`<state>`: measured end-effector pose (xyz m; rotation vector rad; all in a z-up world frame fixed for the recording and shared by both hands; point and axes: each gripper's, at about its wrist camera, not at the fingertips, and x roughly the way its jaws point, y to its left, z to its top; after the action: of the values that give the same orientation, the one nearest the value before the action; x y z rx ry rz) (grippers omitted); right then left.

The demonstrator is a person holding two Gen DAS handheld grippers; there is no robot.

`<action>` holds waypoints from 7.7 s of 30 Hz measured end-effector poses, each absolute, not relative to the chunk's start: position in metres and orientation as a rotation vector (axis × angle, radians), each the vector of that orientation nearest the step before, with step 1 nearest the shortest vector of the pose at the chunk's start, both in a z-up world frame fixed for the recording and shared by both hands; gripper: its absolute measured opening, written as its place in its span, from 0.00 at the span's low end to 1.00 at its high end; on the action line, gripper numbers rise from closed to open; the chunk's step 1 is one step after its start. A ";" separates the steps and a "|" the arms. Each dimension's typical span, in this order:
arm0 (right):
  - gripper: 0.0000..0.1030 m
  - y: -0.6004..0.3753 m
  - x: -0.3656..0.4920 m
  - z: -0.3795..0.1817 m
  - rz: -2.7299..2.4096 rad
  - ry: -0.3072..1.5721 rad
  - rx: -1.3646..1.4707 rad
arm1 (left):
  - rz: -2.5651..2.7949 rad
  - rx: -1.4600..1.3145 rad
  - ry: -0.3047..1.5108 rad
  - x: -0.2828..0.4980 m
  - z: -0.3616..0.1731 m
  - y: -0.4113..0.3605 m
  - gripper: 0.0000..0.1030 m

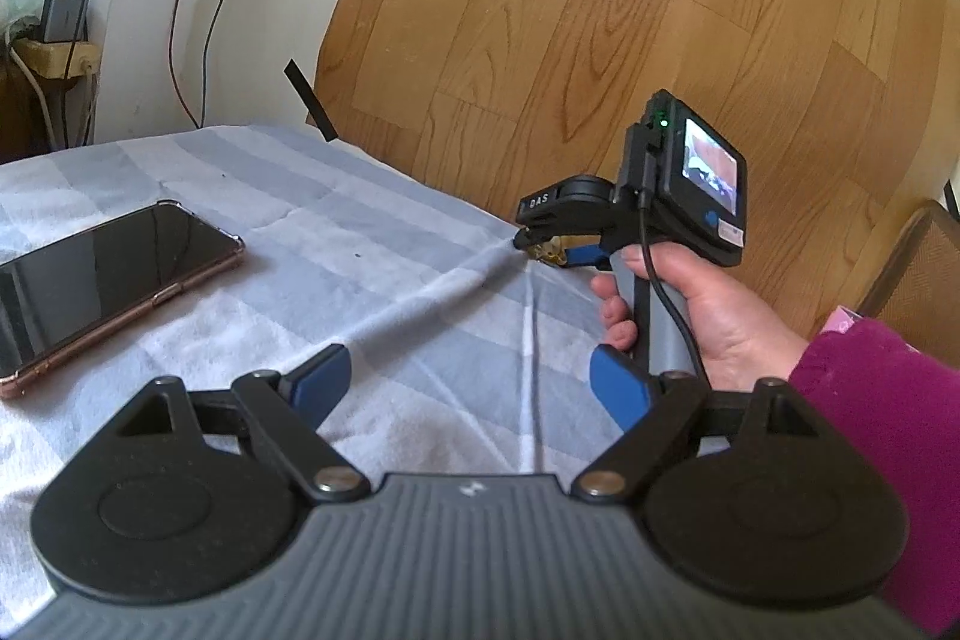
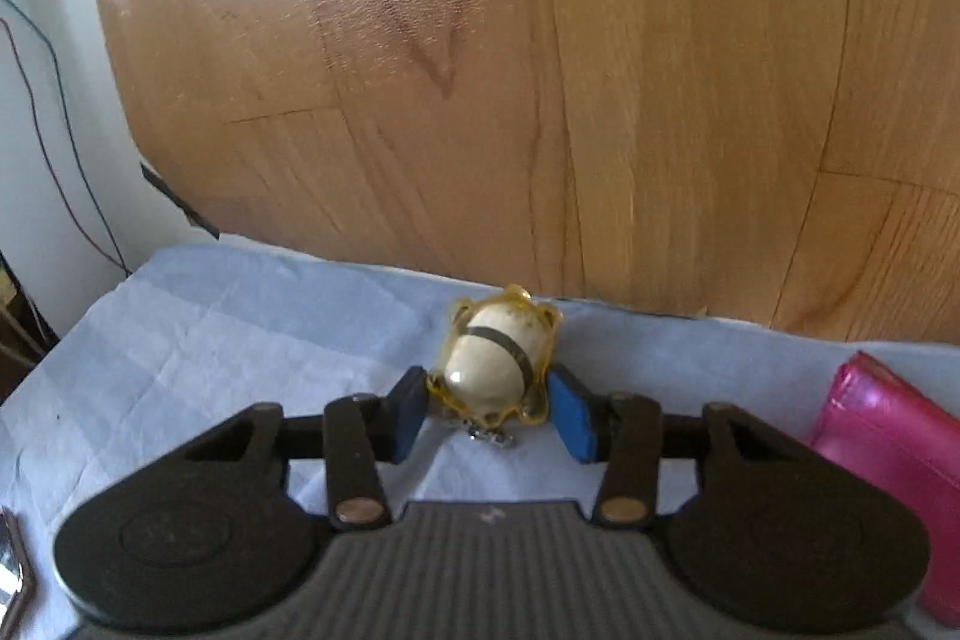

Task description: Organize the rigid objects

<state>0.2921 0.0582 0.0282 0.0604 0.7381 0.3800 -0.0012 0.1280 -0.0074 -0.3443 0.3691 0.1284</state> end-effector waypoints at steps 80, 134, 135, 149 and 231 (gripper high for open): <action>0.43 -0.006 0.150 0.046 0.574 0.694 0.017 | 0.099 -0.329 0.468 0.013 -0.013 0.128 0.86; 0.76 -0.122 -0.079 0.062 0.816 0.517 -0.079 | 0.097 -0.141 0.583 -0.051 -0.017 0.069 0.93; 0.76 -0.122 -0.079 0.062 0.813 0.517 -0.079 | 0.097 -0.141 0.583 -0.051 -0.017 0.068 0.93; 0.76 -0.130 -0.081 0.061 0.758 0.532 -0.057 | -0.077 -0.442 0.548 -0.072 -0.005 0.089 0.79; 0.06 -0.081 0.207 0.043 0.262 0.619 0.058 | 0.037 -0.389 0.476 -0.027 -0.018 0.109 0.67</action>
<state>0.2072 -0.0808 0.0428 0.0585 0.6193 0.2623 -0.0270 0.1089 -0.0179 -0.3894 0.4764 0.0368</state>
